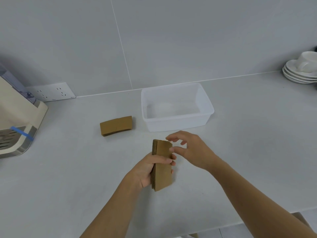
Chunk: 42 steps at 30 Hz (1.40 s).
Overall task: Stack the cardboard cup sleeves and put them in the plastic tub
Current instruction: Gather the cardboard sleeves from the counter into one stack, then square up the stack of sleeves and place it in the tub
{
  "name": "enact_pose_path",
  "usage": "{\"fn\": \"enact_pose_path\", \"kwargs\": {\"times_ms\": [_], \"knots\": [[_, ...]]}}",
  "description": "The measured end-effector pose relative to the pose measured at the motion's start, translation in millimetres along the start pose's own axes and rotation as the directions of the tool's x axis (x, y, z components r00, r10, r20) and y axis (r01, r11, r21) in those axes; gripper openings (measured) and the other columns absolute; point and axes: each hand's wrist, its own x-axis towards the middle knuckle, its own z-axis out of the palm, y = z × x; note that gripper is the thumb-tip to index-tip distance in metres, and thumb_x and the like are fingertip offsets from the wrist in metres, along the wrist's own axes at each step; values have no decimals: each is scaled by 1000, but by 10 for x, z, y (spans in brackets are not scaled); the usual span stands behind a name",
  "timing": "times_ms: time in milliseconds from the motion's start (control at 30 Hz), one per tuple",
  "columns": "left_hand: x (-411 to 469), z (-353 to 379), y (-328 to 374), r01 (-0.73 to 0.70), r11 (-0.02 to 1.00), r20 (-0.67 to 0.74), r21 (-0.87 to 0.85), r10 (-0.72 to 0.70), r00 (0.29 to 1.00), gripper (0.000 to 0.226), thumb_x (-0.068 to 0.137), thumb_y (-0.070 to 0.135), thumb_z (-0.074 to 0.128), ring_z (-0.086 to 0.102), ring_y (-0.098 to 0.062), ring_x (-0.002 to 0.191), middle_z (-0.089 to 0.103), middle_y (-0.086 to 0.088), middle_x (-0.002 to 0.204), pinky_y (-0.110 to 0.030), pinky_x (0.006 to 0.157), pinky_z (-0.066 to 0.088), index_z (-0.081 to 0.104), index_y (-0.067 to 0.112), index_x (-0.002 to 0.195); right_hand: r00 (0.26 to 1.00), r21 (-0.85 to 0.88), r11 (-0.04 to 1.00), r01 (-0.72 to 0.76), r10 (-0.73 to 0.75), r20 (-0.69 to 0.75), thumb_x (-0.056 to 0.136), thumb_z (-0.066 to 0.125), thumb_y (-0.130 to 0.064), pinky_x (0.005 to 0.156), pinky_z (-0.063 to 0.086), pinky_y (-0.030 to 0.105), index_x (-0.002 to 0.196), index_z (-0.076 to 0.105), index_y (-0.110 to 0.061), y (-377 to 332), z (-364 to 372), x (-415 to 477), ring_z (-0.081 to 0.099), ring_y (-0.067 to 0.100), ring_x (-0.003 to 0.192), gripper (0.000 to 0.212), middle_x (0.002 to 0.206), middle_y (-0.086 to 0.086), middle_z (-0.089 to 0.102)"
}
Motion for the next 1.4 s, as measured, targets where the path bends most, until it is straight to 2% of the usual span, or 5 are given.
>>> {"fn": "enact_pose_path", "kwargs": {"times_ms": [400, 600, 733, 1000, 1400], "knots": [[-193, -161, 130, 18, 997, 188, 81, -33, 982, 56, 56, 30, 84, 64, -27, 90, 68, -11, 104, -44, 82, 52, 67, 14, 107, 975, 258, 963, -70, 12, 220, 80, 65, -4, 66, 48, 7, 92, 66, -10, -165, 19, 145, 59, -6, 67, 13, 80, -4, 65], [-318, -464, 280, -52, 978, 53, -201, 64, 997, 87, 57, 44, 81, 58, -40, 98, 57, -25, 116, -56, 94, 43, 54, -3, 125, 997, 437, 897, -68, 40, 71, 79, 66, 1, 68, 50, 14, 84, 64, -15, -248, 50, 286, 60, 12, 74, 17, 80, 0, 65], [-415, -606, 297, -210, 928, -8, -307, 218, 976, 62, 53, 33, 87, 61, -35, 101, 64, -18, 112, -55, 93, 45, 66, 3, 103, 996, 521, 852, -45, 82, -47, 79, 66, 2, 65, 50, 9, 84, 64, -12, -320, 75, 413, 61, 6, 70, 16, 79, 1, 66], [-486, -637, 371, -416, 880, -272, -231, 352, 896, 39, 76, 3, 67, 65, -26, 105, 68, -11, 113, -39, 80, 57, 60, 0, 114, 976, 558, 829, -19, 138, -171, 80, 67, -3, 60, 47, 4, 79, 62, -23, -449, 234, 620, 60, -9, 61, 21, 79, -6, 65], [-547, -816, 599, -471, 876, -611, 107, 431, 664, 18, 86, 6, 57, 63, -15, 87, 69, -5, 99, -30, 77, 52, 68, 5, 101, 975, 531, 844, -82, 179, -134, 81, 67, -10, 69, 48, 18, 83, 63, -16, -591, 455, 860, 62, 14, 77, 8, 84, 2, 67]]}}
